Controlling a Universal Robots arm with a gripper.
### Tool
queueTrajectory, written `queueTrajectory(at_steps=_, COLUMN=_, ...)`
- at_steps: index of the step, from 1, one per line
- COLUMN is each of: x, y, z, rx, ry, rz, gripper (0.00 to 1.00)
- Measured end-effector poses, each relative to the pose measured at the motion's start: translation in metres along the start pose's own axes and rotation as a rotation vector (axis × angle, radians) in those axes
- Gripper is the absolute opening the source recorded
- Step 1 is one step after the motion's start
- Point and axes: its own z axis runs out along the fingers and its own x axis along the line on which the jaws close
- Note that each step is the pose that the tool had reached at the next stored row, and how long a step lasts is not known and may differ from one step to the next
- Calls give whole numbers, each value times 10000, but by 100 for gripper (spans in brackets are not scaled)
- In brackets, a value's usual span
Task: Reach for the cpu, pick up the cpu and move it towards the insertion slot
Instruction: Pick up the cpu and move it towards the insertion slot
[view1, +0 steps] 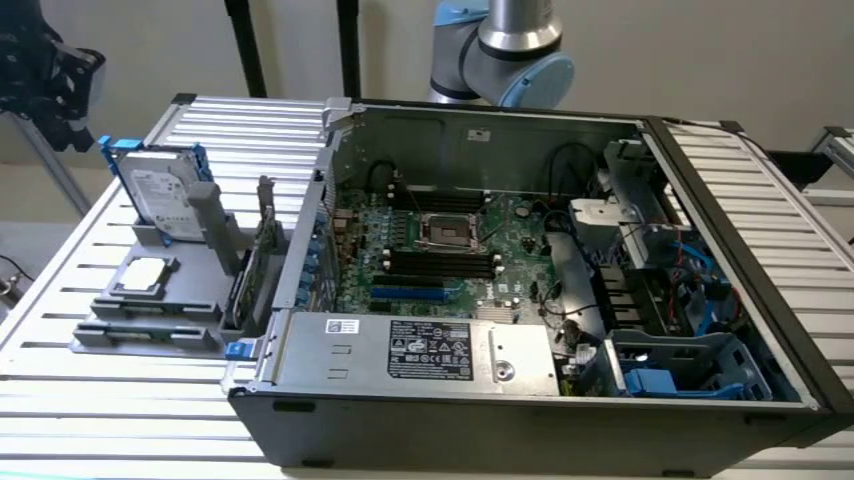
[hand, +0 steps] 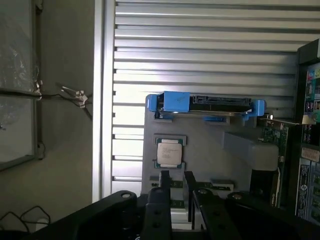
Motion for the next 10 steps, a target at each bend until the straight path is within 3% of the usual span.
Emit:
queueTrajectory(at_steps=1, x=0, y=0, z=5, rx=-1, ry=-2, rz=0, gripper=24)
queueTrajectory(at_steps=2, x=0, y=0, z=10, rx=-1, ry=-1, rz=0, gripper=36)
queueTrajectory(at_steps=6, x=6, y=-1, z=36, rx=0, ry=0, rz=0, gripper=47)
queueTrajectory(at_steps=8, x=7, y=-3, z=67, rx=0, ry=0, rz=0, gripper=59)
queueTrajectory(at_steps=10, x=7, y=-7, z=104, rx=-1, ry=-2, rz=16, gripper=59)
